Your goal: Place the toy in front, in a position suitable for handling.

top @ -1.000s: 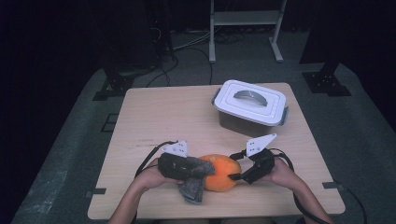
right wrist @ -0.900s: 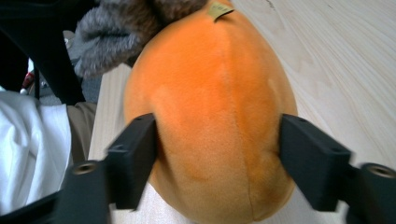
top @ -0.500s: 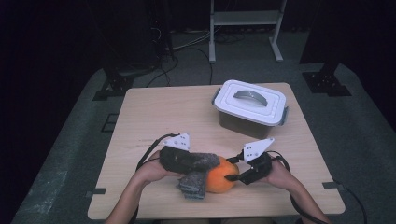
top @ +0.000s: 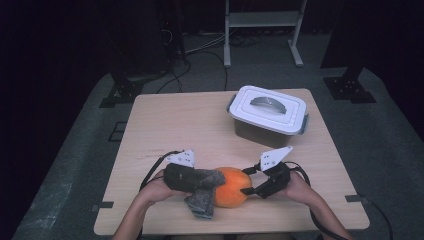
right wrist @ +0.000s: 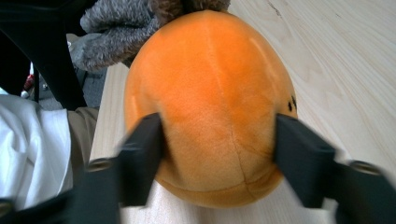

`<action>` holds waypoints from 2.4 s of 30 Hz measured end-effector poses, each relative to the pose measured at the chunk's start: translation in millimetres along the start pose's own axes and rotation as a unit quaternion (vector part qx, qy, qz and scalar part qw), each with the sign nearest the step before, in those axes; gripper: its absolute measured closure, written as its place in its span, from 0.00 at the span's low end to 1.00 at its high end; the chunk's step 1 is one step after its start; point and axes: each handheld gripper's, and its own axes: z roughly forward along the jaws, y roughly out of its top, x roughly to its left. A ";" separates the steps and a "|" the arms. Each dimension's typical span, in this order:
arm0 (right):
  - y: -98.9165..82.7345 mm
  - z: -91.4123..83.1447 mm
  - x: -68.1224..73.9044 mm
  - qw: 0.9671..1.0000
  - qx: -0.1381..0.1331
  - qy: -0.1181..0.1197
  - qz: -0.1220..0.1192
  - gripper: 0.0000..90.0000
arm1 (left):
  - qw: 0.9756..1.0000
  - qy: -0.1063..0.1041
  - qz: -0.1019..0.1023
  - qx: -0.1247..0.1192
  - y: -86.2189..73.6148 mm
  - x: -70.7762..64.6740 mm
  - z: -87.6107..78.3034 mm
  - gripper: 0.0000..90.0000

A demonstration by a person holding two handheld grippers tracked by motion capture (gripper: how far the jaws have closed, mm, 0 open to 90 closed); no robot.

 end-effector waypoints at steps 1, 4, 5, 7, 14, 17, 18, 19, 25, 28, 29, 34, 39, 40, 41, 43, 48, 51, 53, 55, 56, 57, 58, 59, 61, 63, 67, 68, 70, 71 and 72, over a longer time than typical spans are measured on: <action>0.2 -0.3 1.1 1.000 0.003 -0.003 -0.007 0.50 | 1.000 0.000 0.001 -0.002 0.5 0.0 -1.5 0.80; 1.3 -3.8 3.9 0.999 0.000 -0.016 -0.032 0.60 | 1.000 0.013 0.007 -0.011 5.1 1.3 -12.5 0.80; 1.2 -4.3 3.3 0.999 -0.001 -0.017 -0.030 0.60 | 1.000 0.020 0.009 -0.010 6.0 2.0 -15.3 0.80; -0.5 -5.0 2.5 0.999 -0.001 -0.014 -0.031 0.60 | 0.999 0.034 0.008 -0.011 6.7 5.0 -23.6 0.80; 1.1 -5.2 2.2 0.999 -0.006 -0.014 -0.035 0.60 | 0.999 0.040 -0.004 -0.005 0.8 10.8 -23.9 0.80; 5.3 -4.0 4.7 0.999 -0.003 -0.018 -0.038 0.61 | 1.000 0.030 -0.004 0.000 0.7 11.4 -13.4 0.80; 6.0 -3.8 5.4 0.999 -0.002 -0.020 -0.037 0.62 | 1.000 0.029 -0.004 -0.002 2.7 11.3 -12.4 0.80; 6.7 -3.7 5.9 0.999 0.000 -0.022 -0.034 0.63 | 1.000 0.028 -0.002 -0.003 4.6 10.9 -12.5 0.80; 13.2 0.0 9.1 0.999 0.000 -0.024 -0.044 0.64 | 0.999 0.006 0.038 -0.012 32.0 -2.6 -5.2 0.80; 12.8 -1.9 9.6 0.999 0.005 -0.027 -0.045 0.66 | 0.999 0.015 0.043 0.002 33.6 -3.4 -1.5 0.80; 11.3 -4.3 9.2 0.999 0.003 -0.029 -0.044 0.67 | 0.999 0.016 0.042 0.003 32.1 -2.9 -1.7 0.80; 11.9 -16.4 9.7 0.998 -0.016 -0.035 -0.044 0.68 | 0.999 0.027 0.022 0.011 16.0 2.6 -3.7 0.80; 12.4 -16.5 8.1 0.998 -0.026 -0.030 -0.040 0.55 | 1.000 0.026 0.013 0.012 6.1 4.6 -3.3 0.80; 12.2 -15.7 7.7 0.998 -0.025 -0.030 -0.039 0.51 | 1.000 0.026 0.013 0.012 5.9 4.6 -3.3 0.80; 12.1 -15.6 6.5 0.999 -0.027 -0.024 -0.033 0.47 | 0.999 0.026 0.013 0.013 5.9 4.6 -3.2 0.80; 10.9 -16.0 4.0 0.999 -0.030 -0.023 -0.023 0.44 | 0.999 0.027 0.012 0.013 6.2 4.7 -2.8 0.80; 10.1 -15.1 3.7 0.999 -0.031 -0.028 -0.013 0.59 | 0.999 0.031 0.017 0.015 12.7 3.9 -2.4 0.80; 16.2 -15.3 10.7 0.998 -0.039 -0.041 -0.019 0.67 | 0.999 0.035 0.036 0.012 24.6 -2.8 -5.0 0.80; 20.6 -13.9 13.8 0.998 -0.041 -0.039 -0.018 0.69 | 0.998 0.031 0.049 0.008 35.2 -8.2 -5.2 0.80; 25.8 -9.7 17.8 0.998 -0.036 -0.041 -0.030 0.69 | 0.998 0.025 0.063 0.009 46.8 -14.9 -0.9 0.80; 28.3 -7.1 20.0 0.998 -0.036 -0.042 -0.035 0.69 | 0.997 0.020 0.068 0.007 51.3 -17.7 1.8 0.80; 29.7 -5.3 22.0 0.998 -0.037 -0.042 -0.034 0.68 | 0.997 0.014 0.071 0.006 55.3 -20.6 5.1 0.80; 30.7 -4.0 23.9 0.998 -0.037 -0.041 -0.035 0.68 | 0.997 0.013 0.076 0.010 58.4 -23.4 8.5 0.80; 30.9 -3.4 25.6 0.998 -0.034 -0.042 -0.040 0.68 | 0.997 0.012 0.080 0.015 59.9 -24.9 10.8 0.80; 28.9 -3.9 26.3 0.998 -0.029 -0.044 -0.045 0.69 | 0.996 0.014 0.082 0.023 60.2 -24.8 14.3 0.80; 25.2 -5.7 23.7 0.998 -0.032 -0.042 -0.037 0.70 | 0.997 0.012 0.075 0.020 57.6 -21.3 14.0 0.80; 22.0 -7.9 20.6 0.998 -0.032 -0.040 -0.027 0.70 | 0.998 0.019 0.063 0.017 49.5 -14.5 8.5 0.80; 21.8 -8.0 19.7 0.998 -0.033 -0.039 -0.027 0.70 | 0.998 0.020 0.059 0.015 46.7 -12.4 7.0 0.80; 22.1 -7.7 19.3 0.998 -0.033 -0.039 -0.027 0.70 | 0.999 0.021 0.049 0.009 40.6 -8.8 4.0 0.80; 22.4 -7.3 20.0 0.998 -0.032 -0.040 -0.028 0.70 | 0.999 0.020 0.048 0.005 38.7 -7.8 3.0 0.80; 23.1 -6.6 20.5 0.998 -0.033 -0.040 -0.029 0.70 | 0.999 0.018 0.049 0.002 37.9 -7.7 2.5 0.80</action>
